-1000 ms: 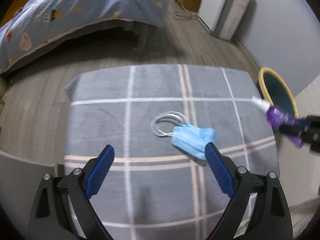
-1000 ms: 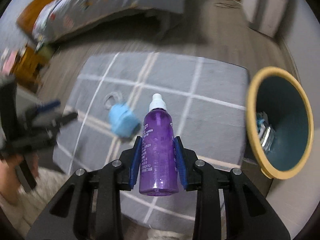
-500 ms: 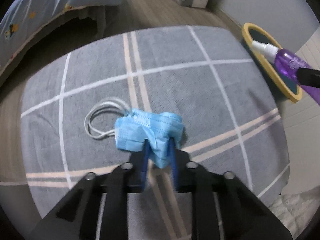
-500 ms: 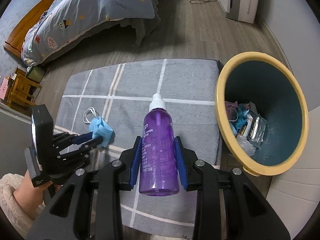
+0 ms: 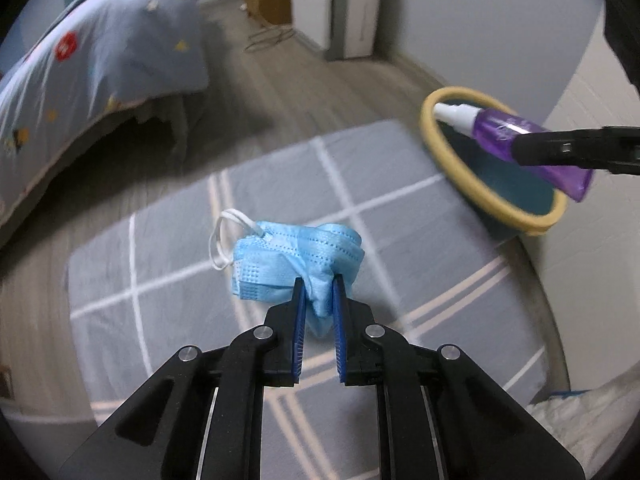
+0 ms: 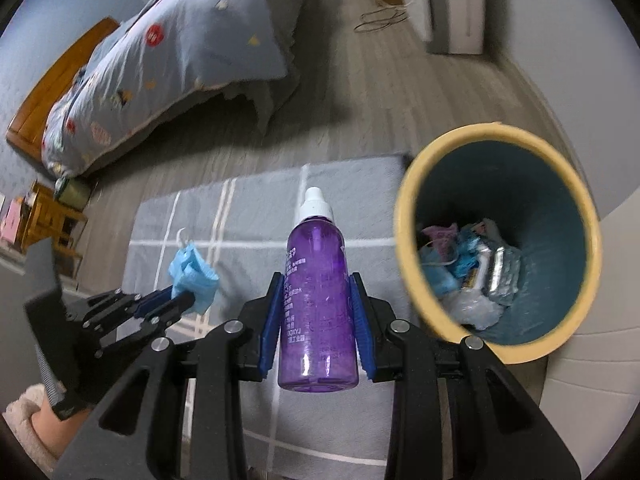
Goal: Collect trash
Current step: 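Carry the blue mask and purple bottle over the bin with both tools, then open both tools above the bin to drop the mask and bottle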
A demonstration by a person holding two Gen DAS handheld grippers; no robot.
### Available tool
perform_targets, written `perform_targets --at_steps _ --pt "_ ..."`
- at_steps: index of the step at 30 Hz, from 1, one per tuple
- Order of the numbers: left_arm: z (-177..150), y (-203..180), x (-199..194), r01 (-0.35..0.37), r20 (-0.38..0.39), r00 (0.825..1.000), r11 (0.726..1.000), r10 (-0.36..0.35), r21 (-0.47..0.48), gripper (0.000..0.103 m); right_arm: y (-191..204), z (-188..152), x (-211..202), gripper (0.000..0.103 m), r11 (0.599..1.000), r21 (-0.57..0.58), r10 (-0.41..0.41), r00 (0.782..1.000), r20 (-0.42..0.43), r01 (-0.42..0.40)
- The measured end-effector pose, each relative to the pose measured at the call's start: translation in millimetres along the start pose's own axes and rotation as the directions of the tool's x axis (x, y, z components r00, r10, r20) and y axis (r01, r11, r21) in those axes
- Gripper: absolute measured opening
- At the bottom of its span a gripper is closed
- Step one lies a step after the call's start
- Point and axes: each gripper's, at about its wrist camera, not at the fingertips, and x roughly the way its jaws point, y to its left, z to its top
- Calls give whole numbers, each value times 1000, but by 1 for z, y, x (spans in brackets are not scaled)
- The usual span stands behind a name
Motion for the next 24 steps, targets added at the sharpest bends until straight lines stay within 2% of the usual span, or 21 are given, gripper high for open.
perform_targets --at_steps 4,7,9,13,17,21,22,23,24 --pt "27 -27 -8 63 54 996 996 -66 55 14 -42 4 -18 32 995 95 -31 998 53 26" --pt "54 -58 -9 134 86 986 984 -144 118 14 -84 1 -29 32 979 193 -77 994 76 61" --pt "66 -74 -8 165 94 979 974 -181 154 14 -110 -2 -32 32 966 240 -115 990 77 93" --pt "89 -111 8 218 82 967 950 -241 225 14 -146 -8 -29 32 946 306 -128 990 62 103" --pt "106 -139 43 218 27 972 942 -233 256 15 -161 -7 -21 32 941 326 -117 992 52 93" --pt "114 -154 58 206 23 975 937 -222 283 16 -167 -2 -20 32 934 350 -115 990 82 79" --pt "116 -157 61 201 29 975 936 -219 288 20 -171 0 -18 32 930 358 -120 989 88 81" --pt "114 -161 60 199 34 975 936 -218 291 23 -174 1 -17 36 928 363 -123 989 88 83" --pt "113 -163 60 195 40 975 934 -217 299 30 -177 2 -15 41 924 372 -125 988 89 83"
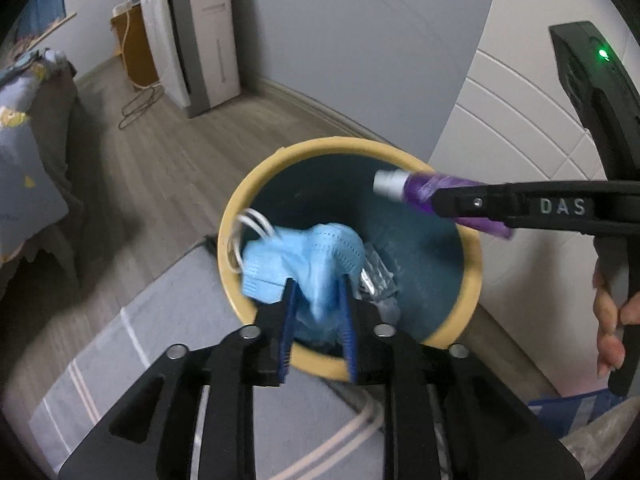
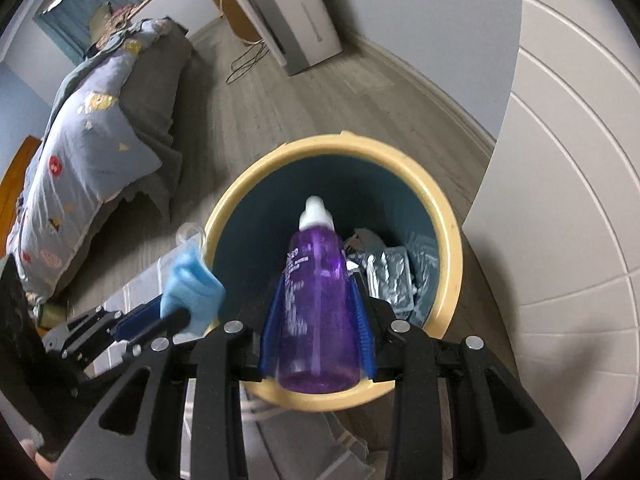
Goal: Collect trash
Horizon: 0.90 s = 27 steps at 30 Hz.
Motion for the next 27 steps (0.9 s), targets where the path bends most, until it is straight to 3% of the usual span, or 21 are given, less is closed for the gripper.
perform_targets --at_steps 1,3,7,8,10,13,15,24,27 --pt "-2 -2 0 -6 4 1000 1000 6 10 38 -2 1 1 52 1000 3 -4 1000 3 4" --pt "-4 -2 -1 -17 7 1000 1000 17 16 54 -2 1 4 56 1000 3 -15 1000 -2 15" --pt "-11 -1 -14 -15 19 1000 1000 15 3 59 3 -2 -5 56 999 -28 -44 999 -2 44" --pt "-13 1 -21 -9 24 1000 1000 9 -14 62 6 -5 -10 60 997 -44 -57 998 4 57" --pt "-18 7 -41 -2 47 999 998 4 -56 84 9 -12 -23 71 994 -69 -89 996 8 89" --pt "-27 11 -71 -3 79 997 997 10 -76 94 14 -28 -50 88 984 -105 -142 990 10 143" --pt "-34 11 -93 -22 98 995 995 31 -95 96 19 -42 -71 98 978 -129 -157 987 43 162" --pt "-54 -7 -167 -163 144 974 983 175 -89 98 27 -93 -143 97 985 -129 -88 981 174 112" --pt "-66 -11 -175 -159 148 974 981 174 -107 98 35 -102 -154 97 977 -159 -107 973 206 141"
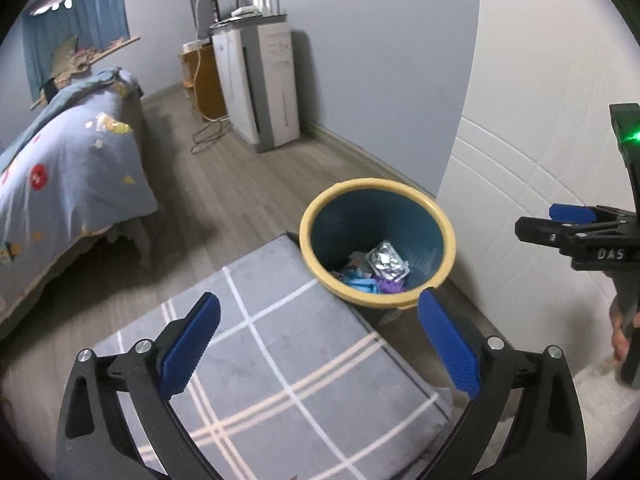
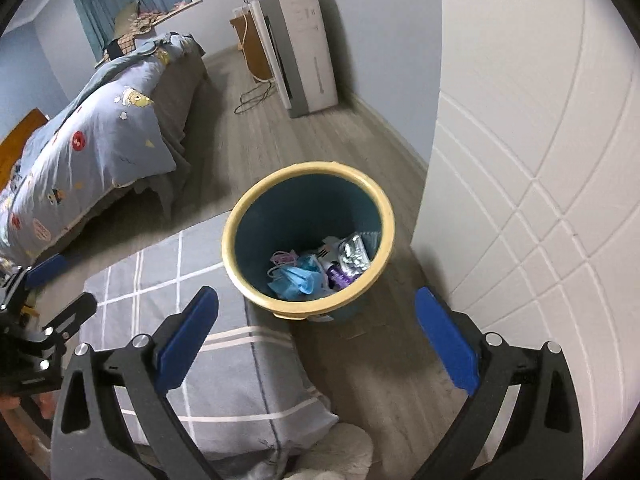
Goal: Collect trash
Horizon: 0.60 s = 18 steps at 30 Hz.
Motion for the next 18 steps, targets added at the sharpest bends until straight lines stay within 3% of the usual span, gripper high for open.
perform_targets --at_steps 18 --pt "-3 6 -12 14 28 1000 1000 -13 -14 98 20 -4 2 97 998 -67 8 1000 -17 -9"
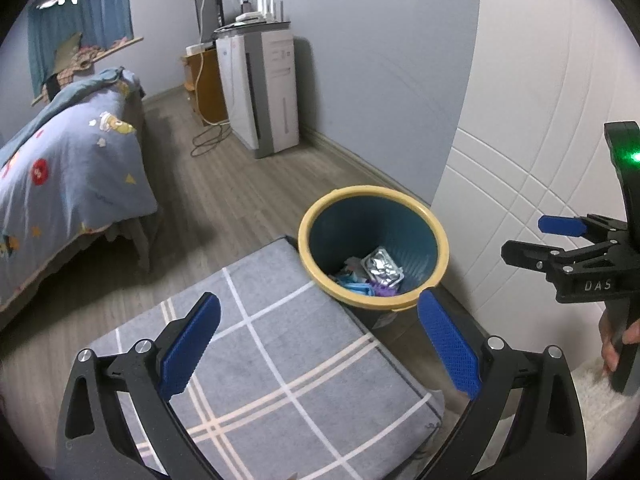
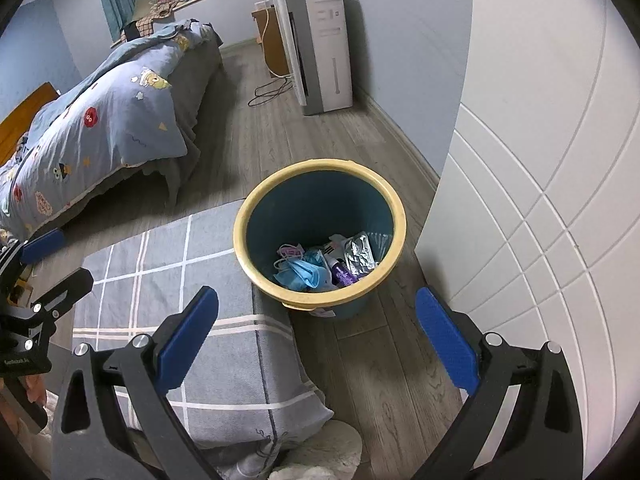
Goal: Collect trash
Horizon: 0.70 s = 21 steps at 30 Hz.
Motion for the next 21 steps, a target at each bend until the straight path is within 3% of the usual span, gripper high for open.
perform_targets --at_steps 21 --pt "-1 0 2 1 -10 1000 1000 -1 -1 98 1 1 1 97 1000 0 1 1000 -4 -1"
